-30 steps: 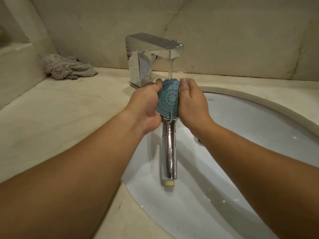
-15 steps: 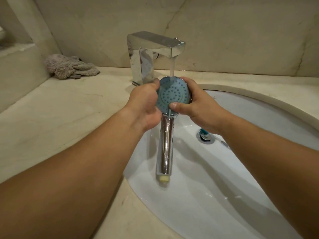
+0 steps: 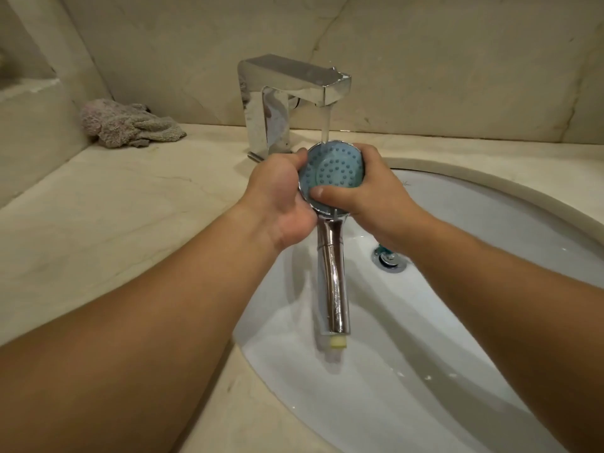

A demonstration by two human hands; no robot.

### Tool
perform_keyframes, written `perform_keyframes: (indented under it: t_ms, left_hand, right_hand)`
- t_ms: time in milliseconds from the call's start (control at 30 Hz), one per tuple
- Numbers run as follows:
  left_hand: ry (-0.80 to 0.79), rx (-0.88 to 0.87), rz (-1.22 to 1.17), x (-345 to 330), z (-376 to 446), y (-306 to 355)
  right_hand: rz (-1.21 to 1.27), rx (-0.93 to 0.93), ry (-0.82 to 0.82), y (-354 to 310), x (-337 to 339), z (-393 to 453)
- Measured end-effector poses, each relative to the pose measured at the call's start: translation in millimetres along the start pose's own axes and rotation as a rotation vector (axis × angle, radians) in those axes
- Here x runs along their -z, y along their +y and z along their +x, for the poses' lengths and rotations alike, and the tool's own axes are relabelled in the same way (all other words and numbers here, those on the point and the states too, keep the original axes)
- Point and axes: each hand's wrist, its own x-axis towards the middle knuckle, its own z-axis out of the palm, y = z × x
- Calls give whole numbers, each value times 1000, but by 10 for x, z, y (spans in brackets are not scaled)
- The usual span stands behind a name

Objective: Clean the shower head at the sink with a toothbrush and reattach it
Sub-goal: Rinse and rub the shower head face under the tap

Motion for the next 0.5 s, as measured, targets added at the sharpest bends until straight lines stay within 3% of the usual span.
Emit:
perform_keyframes:
  t_ms: [67,133,267,333,500]
  left_hand:
    - [14,-11,-15,-21,14,-17]
    - [23,-15,-18,-1,31,-2]
    - [11,12,-21,63,40,39]
    - [15,5,-27,60,33,31]
    - [77,-34,-49,-15,18,-31]
  right_hand:
    - [-73,8,185,-13,-143,-13]
    - [-81,7,259,-16,-224,3]
    - [37,0,-79,69,-62,46]
    - [68,4,-160,89,8,36]
    - [-16,37,138,61,-184,-16]
